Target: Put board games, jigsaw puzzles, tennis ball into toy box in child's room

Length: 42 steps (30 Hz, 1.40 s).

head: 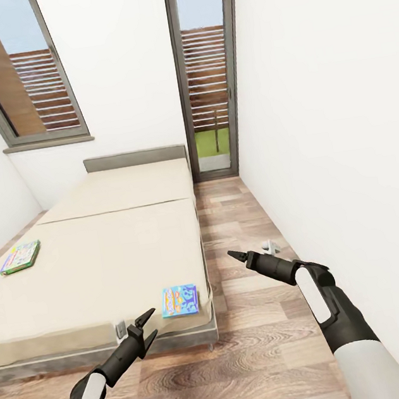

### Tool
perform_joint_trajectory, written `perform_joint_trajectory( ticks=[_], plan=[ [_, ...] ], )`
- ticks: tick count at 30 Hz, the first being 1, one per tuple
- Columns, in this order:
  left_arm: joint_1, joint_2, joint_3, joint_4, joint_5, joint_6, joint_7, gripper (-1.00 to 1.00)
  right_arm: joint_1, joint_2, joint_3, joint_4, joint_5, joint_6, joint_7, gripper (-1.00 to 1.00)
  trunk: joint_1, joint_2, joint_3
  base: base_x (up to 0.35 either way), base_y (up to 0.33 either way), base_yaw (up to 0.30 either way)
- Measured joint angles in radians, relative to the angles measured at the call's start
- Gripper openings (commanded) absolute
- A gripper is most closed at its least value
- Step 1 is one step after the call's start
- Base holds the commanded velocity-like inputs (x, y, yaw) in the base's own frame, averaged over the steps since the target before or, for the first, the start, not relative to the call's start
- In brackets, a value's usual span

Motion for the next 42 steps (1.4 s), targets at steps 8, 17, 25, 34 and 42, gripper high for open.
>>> perform_joint_trajectory(
  ticks=[8,17,25,34,42],
  plan=[
    [0.0,0.0,0.0,0.0,0.0,0.0,0.0,1.0,0.0,0.0,0.0,0.0,0.0,0.0,0.0,1.0,0.0,0.0,0.0,0.0,0.0,0.0],
    [0.0,0.0,0.0,0.0,0.0,0.0,0.0,1.0,0.0,0.0,0.0,0.0,0.001,0.0,0.0,1.0,0.031,-0.056,-0.025,0.0,0.0,0.0],
    [0.0,-0.001,-0.001,0.0,0.0,0.0,0.0,1.0,0.0,0.0,0.0,0.0,0.001,0.0,0.0,1.0,0.031,-0.056,-0.025,0.0,0.0,0.0],
    [0.0,-0.001,-0.001,0.0,0.0,0.0,0.0,1.0,0.0,0.0,0.0,0.0,0.001,0.0,0.0,1.0,0.031,-0.056,-0.025,0.0,0.0,0.0],
    [0.0,-0.001,-0.002,0.001,0.001,0.0,0.0,1.0,0.0,0.0,0.0,0.0,0.001,0.0,0.0,1.0,0.031,-0.056,-0.025,-0.091,-0.079,0.0]
  ],
)
